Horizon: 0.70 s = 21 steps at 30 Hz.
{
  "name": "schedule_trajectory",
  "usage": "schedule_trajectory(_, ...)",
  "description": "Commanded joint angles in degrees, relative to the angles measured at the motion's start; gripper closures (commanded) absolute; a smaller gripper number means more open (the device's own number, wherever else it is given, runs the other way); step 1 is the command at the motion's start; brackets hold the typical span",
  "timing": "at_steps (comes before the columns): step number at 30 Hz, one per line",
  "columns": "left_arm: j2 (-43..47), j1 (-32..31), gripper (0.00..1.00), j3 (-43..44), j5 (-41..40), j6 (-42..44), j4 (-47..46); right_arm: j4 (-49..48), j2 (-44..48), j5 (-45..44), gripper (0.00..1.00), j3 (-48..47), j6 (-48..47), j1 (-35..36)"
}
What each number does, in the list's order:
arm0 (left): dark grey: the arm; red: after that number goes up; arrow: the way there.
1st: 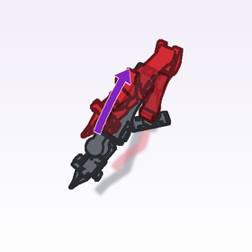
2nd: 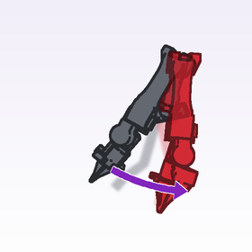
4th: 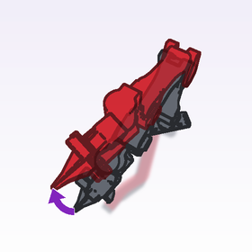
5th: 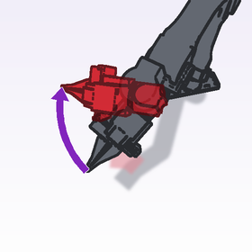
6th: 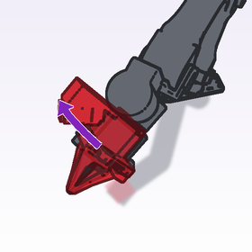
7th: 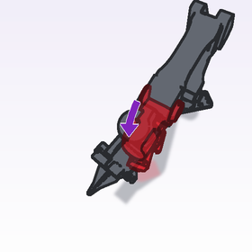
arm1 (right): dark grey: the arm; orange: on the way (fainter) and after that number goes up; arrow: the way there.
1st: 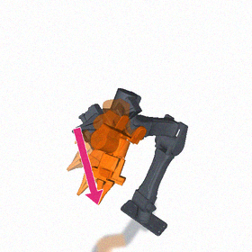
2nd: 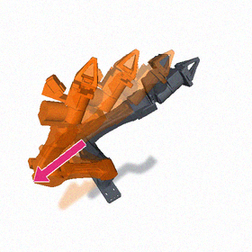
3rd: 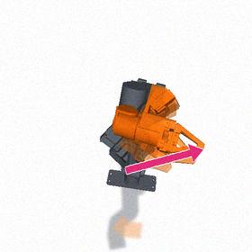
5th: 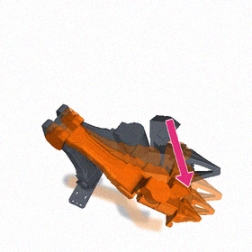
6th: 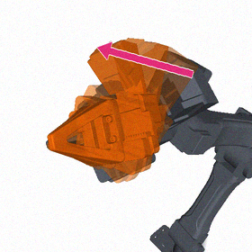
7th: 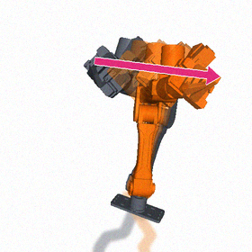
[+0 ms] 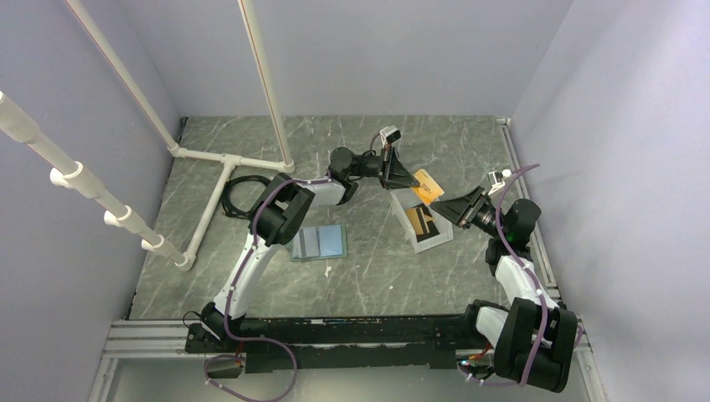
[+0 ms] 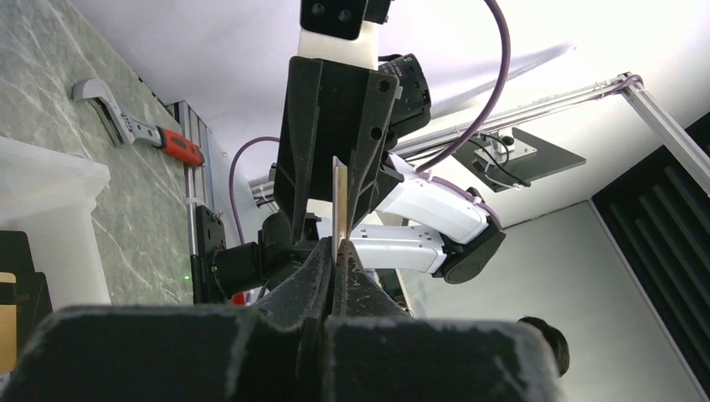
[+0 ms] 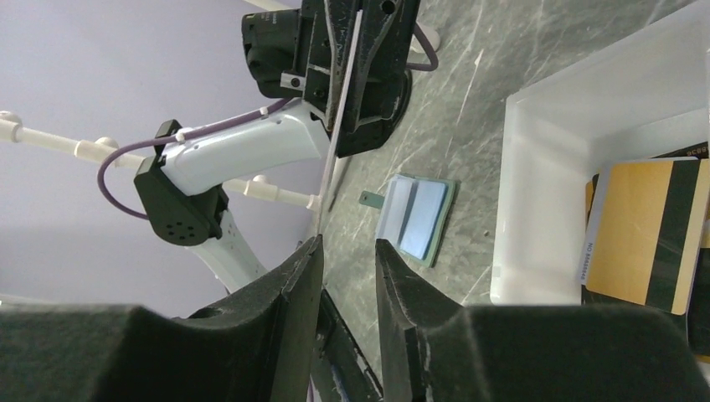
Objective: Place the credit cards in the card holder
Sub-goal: Place the credit card in the storage box.
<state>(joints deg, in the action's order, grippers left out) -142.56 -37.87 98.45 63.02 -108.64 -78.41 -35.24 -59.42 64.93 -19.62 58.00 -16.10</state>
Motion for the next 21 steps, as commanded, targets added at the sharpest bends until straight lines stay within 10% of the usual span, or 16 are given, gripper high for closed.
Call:
schedule_trajectory(1, 0.43, -0.19, 1.00, 1.67, -0.25, 1.26, -1.55, -5.44, 0.95, 1.82, 0.68, 0.13, 0.77, -0.19)
schedule_trajectory(21, 0.64, -0.78, 1.00, 1.30, -0.38, -1.39, -4.91, -1.37, -3.41, 0.37, 0.76, -3.40, 0.46, -0.15)
